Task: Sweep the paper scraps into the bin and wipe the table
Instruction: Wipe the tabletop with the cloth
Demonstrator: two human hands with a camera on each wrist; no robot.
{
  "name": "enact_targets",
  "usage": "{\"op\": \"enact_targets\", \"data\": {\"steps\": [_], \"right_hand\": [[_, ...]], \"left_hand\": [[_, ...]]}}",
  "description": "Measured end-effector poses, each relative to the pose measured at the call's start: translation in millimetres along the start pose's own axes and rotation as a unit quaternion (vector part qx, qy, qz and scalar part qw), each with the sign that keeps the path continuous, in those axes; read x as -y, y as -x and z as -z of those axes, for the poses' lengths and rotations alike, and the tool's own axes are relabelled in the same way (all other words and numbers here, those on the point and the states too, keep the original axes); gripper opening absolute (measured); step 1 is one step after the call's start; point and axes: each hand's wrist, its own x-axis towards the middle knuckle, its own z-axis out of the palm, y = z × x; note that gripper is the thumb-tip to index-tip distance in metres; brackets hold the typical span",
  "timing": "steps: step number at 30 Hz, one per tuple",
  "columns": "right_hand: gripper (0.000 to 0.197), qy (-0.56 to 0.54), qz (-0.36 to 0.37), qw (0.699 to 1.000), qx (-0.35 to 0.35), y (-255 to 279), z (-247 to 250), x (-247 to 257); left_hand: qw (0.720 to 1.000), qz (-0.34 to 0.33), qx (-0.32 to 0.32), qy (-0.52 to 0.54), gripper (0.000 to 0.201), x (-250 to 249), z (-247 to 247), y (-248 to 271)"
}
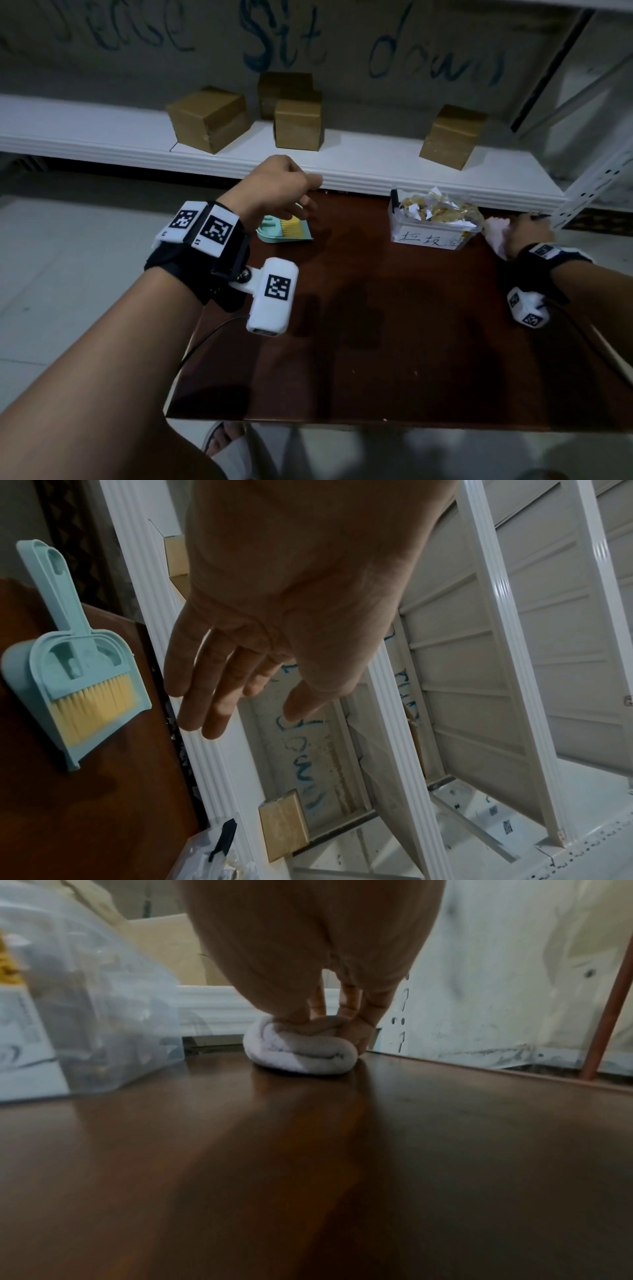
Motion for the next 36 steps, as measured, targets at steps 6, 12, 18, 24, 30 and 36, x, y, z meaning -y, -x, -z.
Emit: {"op": "enact_targets", "data": {"steps": [6,12,18,24,30,36], "right_hand": [[0.028,-0.079,0.01,0.995,-0.065,5,11,2],[0.025,-0.101,-0.008,0.993,-0.068,23,21,-14],[0.024,-0.122,-0.016,0.99,-0.075,28,16,-19],[0.028,-0.133,-0.017,0.988,-0.072,27,15,-17],[0.032,-0.128,-0.024,0.989,-0.068,29,14,-16],[0.032,-0.13,-0.021,0.989,-0.062,33,15,-18]], "left_hand": [[1.0,0.001,-0.018,0.019,0.028,-2,-6,-3],[1.0,-0.003,-0.017,0.018,0.027,-6,-14,-1],[0.999,-0.002,-0.022,0.026,0.025,-9,-19,2],[0.999,-0.002,-0.022,0.027,0.018,-11,-17,2],[1.0,-0.002,-0.016,0.027,0.018,-14,-21,3],[1.0,-0.004,-0.01,0.021,0.017,-17,-24,5]]}}
